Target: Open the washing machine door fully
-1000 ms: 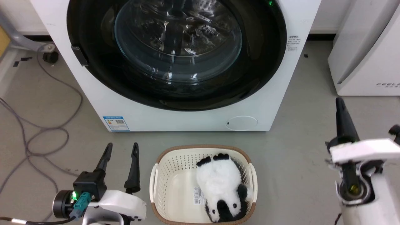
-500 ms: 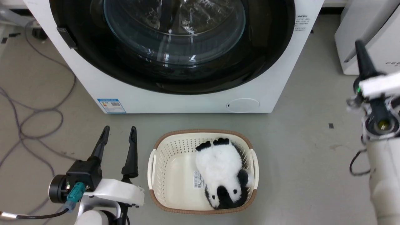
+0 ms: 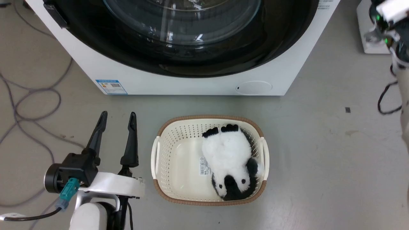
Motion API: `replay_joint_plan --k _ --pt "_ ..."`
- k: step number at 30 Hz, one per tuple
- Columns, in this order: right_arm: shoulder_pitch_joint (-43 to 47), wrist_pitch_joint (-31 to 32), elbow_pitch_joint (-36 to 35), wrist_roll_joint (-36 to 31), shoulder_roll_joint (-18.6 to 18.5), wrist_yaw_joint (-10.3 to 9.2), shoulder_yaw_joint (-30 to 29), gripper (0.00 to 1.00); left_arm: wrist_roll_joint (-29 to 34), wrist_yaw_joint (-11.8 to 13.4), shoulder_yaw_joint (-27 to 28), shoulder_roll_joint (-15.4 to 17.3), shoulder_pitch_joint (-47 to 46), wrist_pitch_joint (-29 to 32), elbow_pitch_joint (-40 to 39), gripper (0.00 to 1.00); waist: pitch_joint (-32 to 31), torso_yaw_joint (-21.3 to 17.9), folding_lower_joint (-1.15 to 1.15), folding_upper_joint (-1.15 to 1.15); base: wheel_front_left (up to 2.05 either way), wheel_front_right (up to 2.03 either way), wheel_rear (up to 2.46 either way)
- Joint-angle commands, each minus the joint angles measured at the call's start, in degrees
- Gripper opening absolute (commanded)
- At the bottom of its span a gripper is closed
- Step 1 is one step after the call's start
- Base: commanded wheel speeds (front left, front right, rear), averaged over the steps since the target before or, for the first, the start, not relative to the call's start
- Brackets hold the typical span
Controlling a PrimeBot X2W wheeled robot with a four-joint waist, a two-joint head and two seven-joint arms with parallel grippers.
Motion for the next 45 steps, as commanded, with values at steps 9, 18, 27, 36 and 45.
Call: replay_joint_plan --k 9,18,27,36,45 --pt "-12.7 7.5 8.1 0.6 0.0 0.05 6.6 0.0 -1.3 -0.8 0.2 0.0 -2.3 -1.5 -0.3 1.0 2.9 0.8 -0.01 0.0 0.0 0.0 0.0" --pt "-22.6 12.4 15.3 1.3 0.6 0.05 11.4 0.0 -2.4 -1.2 0.1 0.0 -3.8 -2.6 -0.3 1.0 5.6 1.5 -0.01 0.0 0.0 0.0 0.0" --pt "-29.6 20.5 21.3 3.3 1.6 0.06 15.3 0.0 -3.5 -1.5 0.2 0.0 -5.4 -3.6 -0.3 1.0 8.1 1.7 -0.01 0.0 0.0 0.0 0.0" --pt "-26.7 28.8 19.8 4.0 1.7 0.06 16.2 0.0 -3.5 -1.3 0.0 0.0 -5.2 -3.6 0.1 1.0 7.3 1.5 -0.01 0.0 0.0 0.0 0.0" --pt "-21.4 34.3 16.3 5.5 1.3 0.06 16.2 0.0 -3.3 -1.0 -0.3 0.0 -4.5 -3.6 0.9 1.0 5.1 1.2 -0.01 0.0 0.0 0.0 0.0"
